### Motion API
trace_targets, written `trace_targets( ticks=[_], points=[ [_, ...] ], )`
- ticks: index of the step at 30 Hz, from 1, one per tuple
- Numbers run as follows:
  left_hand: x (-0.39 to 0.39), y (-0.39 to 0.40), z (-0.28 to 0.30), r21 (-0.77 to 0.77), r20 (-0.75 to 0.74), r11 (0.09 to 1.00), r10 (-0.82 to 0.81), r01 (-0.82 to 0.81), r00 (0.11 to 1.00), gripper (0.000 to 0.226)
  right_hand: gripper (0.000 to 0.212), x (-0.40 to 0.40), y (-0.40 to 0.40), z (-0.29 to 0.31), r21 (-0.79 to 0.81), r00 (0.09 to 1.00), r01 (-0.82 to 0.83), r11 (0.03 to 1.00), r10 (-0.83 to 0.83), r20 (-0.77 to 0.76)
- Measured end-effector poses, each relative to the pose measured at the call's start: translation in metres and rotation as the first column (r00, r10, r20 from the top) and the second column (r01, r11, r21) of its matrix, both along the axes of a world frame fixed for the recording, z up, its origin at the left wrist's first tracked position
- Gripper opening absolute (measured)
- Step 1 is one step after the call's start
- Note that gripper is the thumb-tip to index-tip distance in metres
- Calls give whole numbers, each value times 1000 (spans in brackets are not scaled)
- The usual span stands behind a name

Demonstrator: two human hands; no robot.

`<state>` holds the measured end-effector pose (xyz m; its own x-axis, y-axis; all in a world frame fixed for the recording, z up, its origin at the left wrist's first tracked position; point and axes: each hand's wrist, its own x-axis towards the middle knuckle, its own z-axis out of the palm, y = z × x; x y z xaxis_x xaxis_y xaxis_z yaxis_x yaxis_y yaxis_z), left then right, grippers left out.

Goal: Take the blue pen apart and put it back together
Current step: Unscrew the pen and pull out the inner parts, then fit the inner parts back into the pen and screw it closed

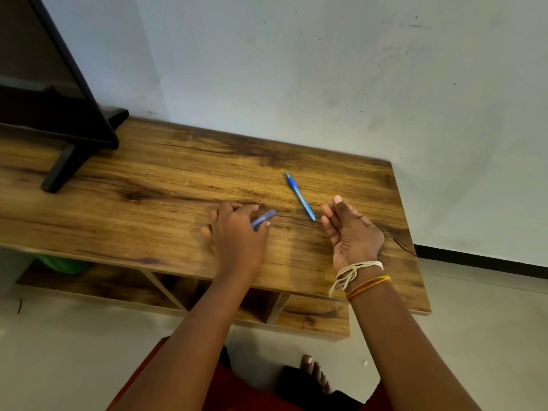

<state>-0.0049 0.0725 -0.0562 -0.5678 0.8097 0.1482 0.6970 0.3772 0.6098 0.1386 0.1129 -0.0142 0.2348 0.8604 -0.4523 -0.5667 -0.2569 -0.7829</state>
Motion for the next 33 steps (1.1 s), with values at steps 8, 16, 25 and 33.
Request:
trace_targets(
  ticks=[8, 16, 25, 33],
  points=[
    [46, 10, 9, 204, 215, 959, -238, 194, 947, 27, 10, 27, -2, -5, 6, 994, 69, 998, -70, 82],
    [71, 28, 1, 158, 236, 983, -129, 93, 963, 22, 18, 47, -7, -14, 37, 970, 90, 995, -96, 224],
    [70, 56, 6, 0, 47, 999, -50, 50, 998, 39, 15, 54, -7, -17, 66, 951, 70, 995, -87, 297],
    [63, 61, 7, -7, 180, 1000, -29, 31, 983, 21, 23, 58, -5, -19, 67, 941, 58, 996, -77, 328]
  ],
)
